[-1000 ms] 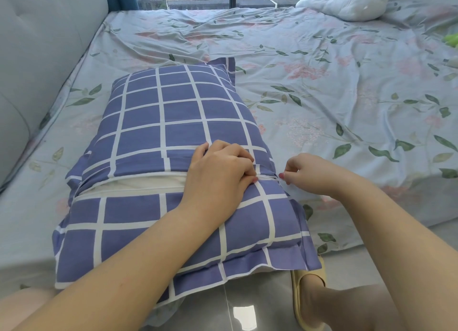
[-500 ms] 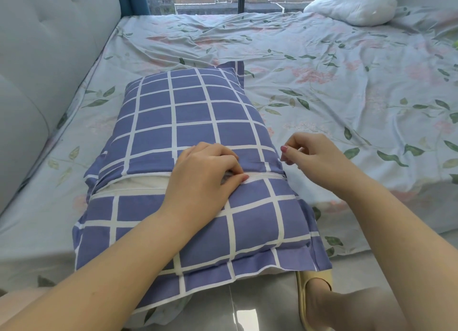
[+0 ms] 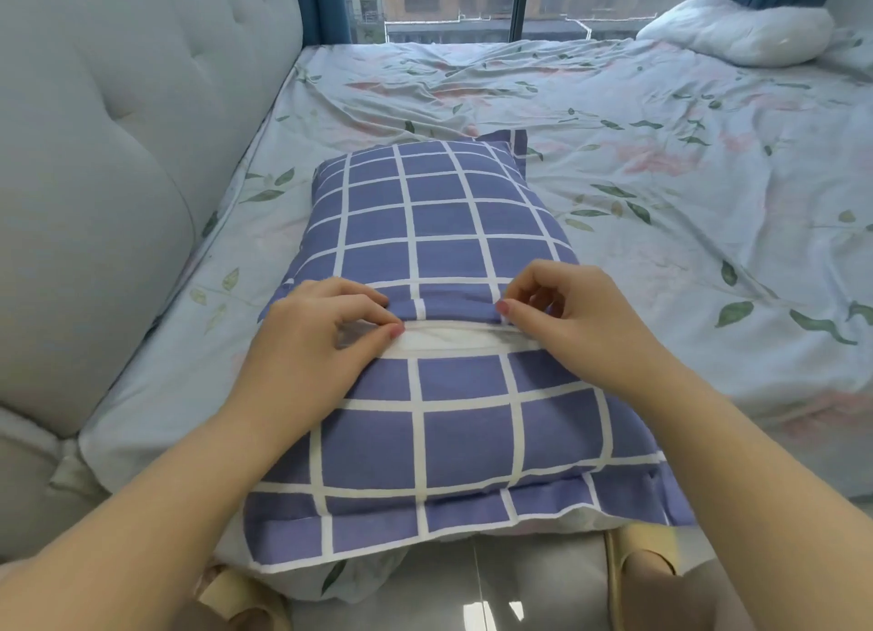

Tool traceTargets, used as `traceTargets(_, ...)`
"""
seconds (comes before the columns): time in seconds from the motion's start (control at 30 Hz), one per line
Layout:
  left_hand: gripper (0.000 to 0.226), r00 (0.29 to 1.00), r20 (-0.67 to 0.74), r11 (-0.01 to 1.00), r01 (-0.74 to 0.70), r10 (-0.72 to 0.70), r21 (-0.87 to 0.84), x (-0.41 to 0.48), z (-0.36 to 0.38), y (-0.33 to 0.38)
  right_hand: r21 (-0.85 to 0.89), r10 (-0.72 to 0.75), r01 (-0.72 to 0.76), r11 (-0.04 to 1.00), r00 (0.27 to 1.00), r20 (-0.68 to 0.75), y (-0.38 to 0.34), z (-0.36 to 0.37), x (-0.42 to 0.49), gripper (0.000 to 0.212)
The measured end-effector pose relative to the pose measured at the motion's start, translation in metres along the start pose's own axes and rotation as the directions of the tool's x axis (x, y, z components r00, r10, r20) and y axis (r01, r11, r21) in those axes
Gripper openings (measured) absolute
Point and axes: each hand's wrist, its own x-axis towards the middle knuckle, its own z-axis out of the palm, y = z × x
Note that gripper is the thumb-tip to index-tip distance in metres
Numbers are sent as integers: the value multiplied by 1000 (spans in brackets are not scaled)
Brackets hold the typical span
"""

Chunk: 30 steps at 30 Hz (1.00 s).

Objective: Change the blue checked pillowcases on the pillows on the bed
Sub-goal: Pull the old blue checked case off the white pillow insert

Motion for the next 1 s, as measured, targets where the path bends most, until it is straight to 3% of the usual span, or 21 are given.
traceTargets(0.27, 8, 996, -28, 994, 77, -79, -74, -16, -28, -15, -46, -98, 105, 993, 986, 135, -33, 30, -6, 6)
traceTargets(0.47, 29, 968, 195, 975, 183, -157, -124, -24, -40, -25, -29, -117, 125, 992, 972, 203, -48, 41, -20, 12)
traceTargets(0.6, 40, 943, 252, 964, 248, -217, -98, -26, -47, -26, -38, -130, 147, 988, 948, 290, -57, 47, -29, 17)
traceTargets(0.77, 43, 888, 396, 947, 301, -235, -114, -33, -52, -25, 4, -62, 67, 998, 903, 425, -59, 50, -34, 16)
traceTargets(0.83, 48, 872, 416, 927, 344, -258, -147, -34, -53, -24, 12, -54, 54, 998, 914, 402, -58, 51, -32, 14)
traceTargets(0.93, 57, 841, 431, 877, 441, -328, -192, -33, -56, -22, 78, -53, 34, 996, 967, 248, -53, 52, -28, 7)
traceTargets(1.0, 62, 832, 432, 865, 462, -347, -196, -34, -57, -20, 2, -79, 80, 997, 987, 142, -49, 54, -25, 13)
